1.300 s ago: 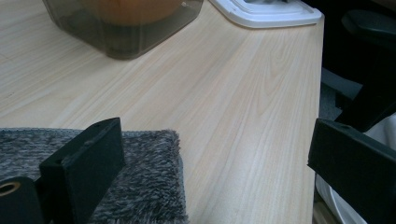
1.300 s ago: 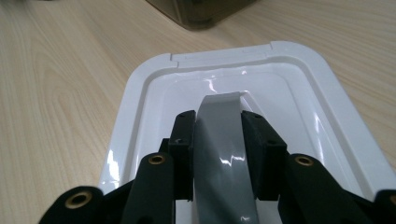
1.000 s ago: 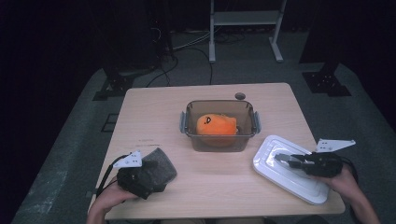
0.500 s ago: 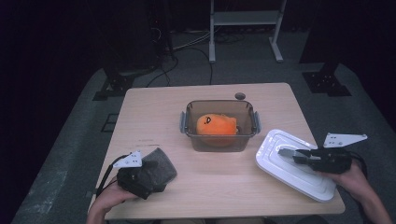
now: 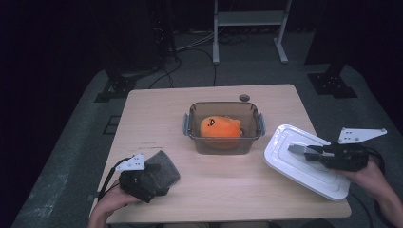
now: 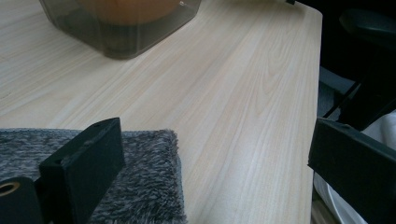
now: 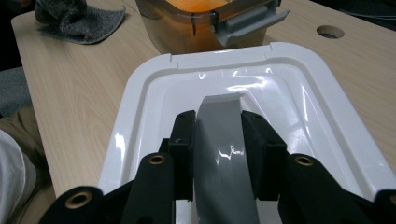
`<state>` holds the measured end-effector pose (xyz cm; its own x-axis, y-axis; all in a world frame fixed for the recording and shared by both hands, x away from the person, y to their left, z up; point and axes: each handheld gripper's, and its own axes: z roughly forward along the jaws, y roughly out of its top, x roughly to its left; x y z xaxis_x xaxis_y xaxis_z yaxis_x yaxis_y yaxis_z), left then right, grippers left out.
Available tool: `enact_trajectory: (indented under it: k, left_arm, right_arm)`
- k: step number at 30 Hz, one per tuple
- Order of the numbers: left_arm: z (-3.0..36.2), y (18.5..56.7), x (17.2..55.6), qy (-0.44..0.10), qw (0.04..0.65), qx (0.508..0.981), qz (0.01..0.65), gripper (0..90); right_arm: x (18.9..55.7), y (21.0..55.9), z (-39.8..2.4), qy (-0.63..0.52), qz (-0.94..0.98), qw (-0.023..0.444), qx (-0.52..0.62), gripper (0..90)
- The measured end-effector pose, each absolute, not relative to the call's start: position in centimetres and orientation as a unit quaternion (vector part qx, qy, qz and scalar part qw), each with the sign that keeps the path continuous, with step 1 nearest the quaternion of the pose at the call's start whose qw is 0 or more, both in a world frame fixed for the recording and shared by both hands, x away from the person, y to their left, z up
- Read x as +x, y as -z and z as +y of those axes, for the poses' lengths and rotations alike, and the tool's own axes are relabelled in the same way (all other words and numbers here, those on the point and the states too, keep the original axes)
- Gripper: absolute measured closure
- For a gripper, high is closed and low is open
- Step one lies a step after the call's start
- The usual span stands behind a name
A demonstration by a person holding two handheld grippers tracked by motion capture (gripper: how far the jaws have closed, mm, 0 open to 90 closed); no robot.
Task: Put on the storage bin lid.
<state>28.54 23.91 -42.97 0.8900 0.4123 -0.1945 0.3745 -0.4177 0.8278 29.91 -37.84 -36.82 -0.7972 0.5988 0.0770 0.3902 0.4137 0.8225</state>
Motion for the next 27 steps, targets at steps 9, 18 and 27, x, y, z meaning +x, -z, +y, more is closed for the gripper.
enact_trajectory:
  k: [9, 18, 27]
  left_arm:
    - [24.0, 43.0, 28.6, -0.018, 0.486, 0.842, 0.234, 2.7]
    - [24.2, 42.9, 28.5, -0.022, 0.489, 0.84, 0.236, 2.7]
    - [24.2, 42.9, 28.5, -0.022, 0.487, 0.841, 0.235, 2.7]
  right_arm:
    - [30.1, 34.8, -37.9, -0.466, 0.828, 0.119, 0.288, 65.6]
    - [30.6, 33.3, -37.5, -0.465, 0.831, 0.124, 0.278, 65.6]
    - [31.7, 31.9, -36.3, -0.47, 0.833, 0.123, 0.263, 65.6]
